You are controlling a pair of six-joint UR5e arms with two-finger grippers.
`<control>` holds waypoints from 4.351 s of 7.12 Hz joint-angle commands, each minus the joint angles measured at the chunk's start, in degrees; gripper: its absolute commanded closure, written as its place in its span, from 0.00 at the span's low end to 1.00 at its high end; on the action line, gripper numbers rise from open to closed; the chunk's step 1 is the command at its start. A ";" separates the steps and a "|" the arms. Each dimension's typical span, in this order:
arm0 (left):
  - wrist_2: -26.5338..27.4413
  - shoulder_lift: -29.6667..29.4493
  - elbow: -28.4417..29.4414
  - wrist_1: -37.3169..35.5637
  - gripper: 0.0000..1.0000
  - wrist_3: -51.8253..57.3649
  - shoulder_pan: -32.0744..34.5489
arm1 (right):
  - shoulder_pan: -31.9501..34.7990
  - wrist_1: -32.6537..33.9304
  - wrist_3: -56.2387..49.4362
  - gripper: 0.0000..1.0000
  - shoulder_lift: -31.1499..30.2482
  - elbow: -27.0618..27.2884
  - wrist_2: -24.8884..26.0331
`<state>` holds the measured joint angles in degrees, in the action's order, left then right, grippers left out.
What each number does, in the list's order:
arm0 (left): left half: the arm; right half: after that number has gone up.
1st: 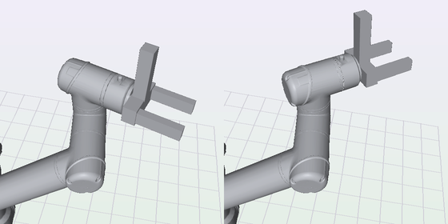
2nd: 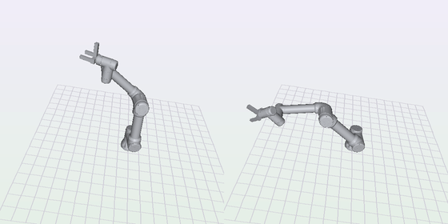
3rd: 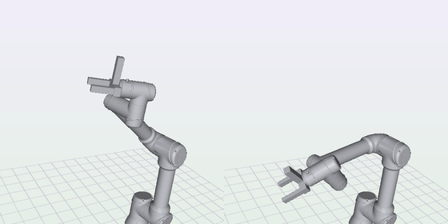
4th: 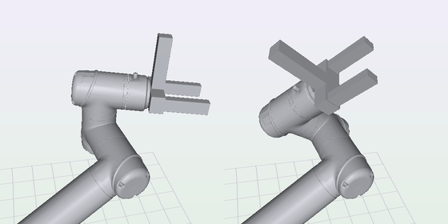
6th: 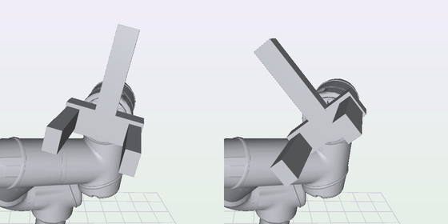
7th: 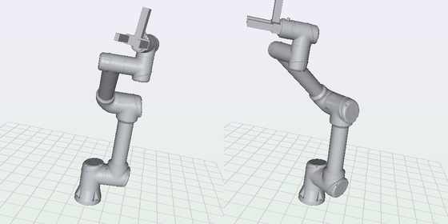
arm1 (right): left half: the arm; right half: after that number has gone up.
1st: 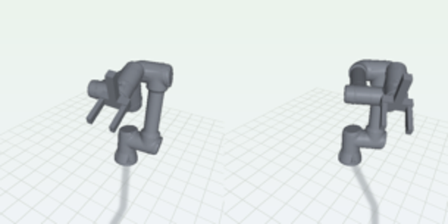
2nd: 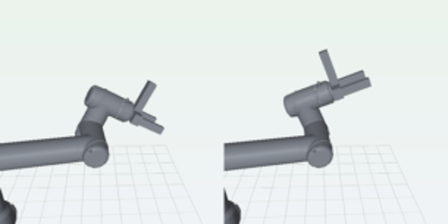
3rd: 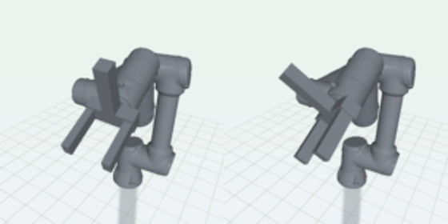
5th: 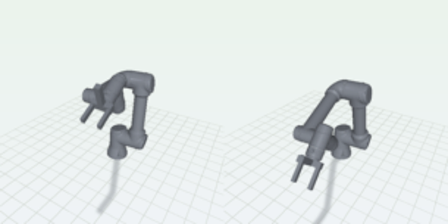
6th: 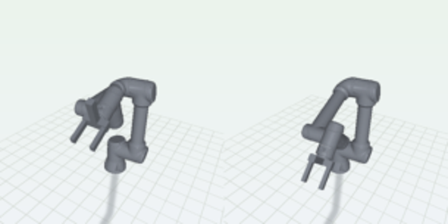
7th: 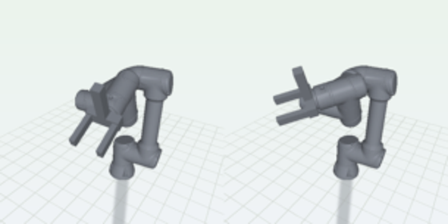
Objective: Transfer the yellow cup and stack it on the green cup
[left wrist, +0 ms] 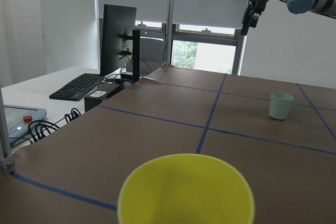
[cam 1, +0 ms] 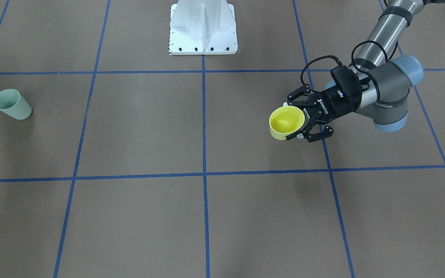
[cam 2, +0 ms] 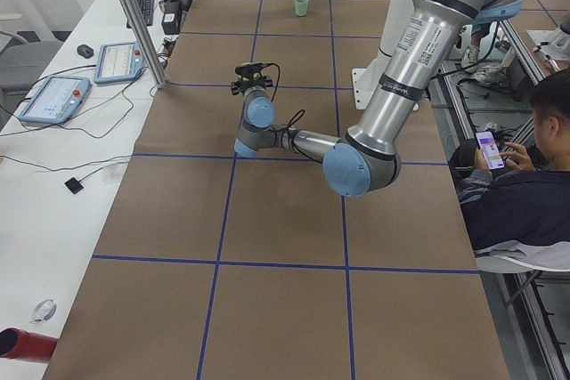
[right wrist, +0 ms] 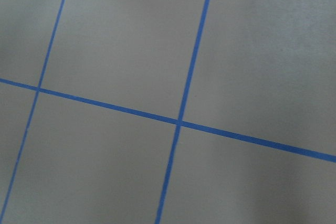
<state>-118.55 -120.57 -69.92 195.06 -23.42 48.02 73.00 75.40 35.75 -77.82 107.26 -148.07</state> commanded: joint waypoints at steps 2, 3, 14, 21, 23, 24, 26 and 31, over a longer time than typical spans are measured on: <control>-0.81 -2.22 -2.14 -6.18 0.77 4.42 -0.21 | -14.34 0.53 20.71 0.00 13.09 0.15 9.35; -0.20 -1.87 -2.15 -6.27 0.77 8.35 -1.25 | -16.29 0.88 21.89 0.00 15.30 -0.29 9.55; 18.18 -3.54 -8.27 -12.22 0.69 15.07 -15.59 | -32.12 12.66 31.13 0.01 35.37 -8.64 25.09; 18.09 -2.92 -9.53 -13.74 0.68 15.07 -15.85 | -32.40 12.75 30.69 0.02 33.61 -5.40 27.83; 18.18 -2.13 -9.53 -13.66 0.68 15.07 -16.03 | -33.09 12.75 30.34 0.04 31.60 -5.31 28.53; 18.18 -2.13 -9.62 -13.66 0.68 15.07 -16.03 | -33.97 12.75 30.17 0.09 30.98 -5.39 29.58; 18.18 -2.30 -9.88 -13.66 0.68 15.07 -16.03 | -35.30 12.75 30.16 0.09 31.50 -5.57 31.43; 18.18 -2.22 -9.97 -13.39 0.63 14.98 -16.03 | -36.62 12.75 29.99 0.96 31.58 -5.66 33.02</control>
<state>-100.44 -122.93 -79.89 181.56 -8.50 31.99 36.44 88.16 65.76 -46.43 101.62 -115.13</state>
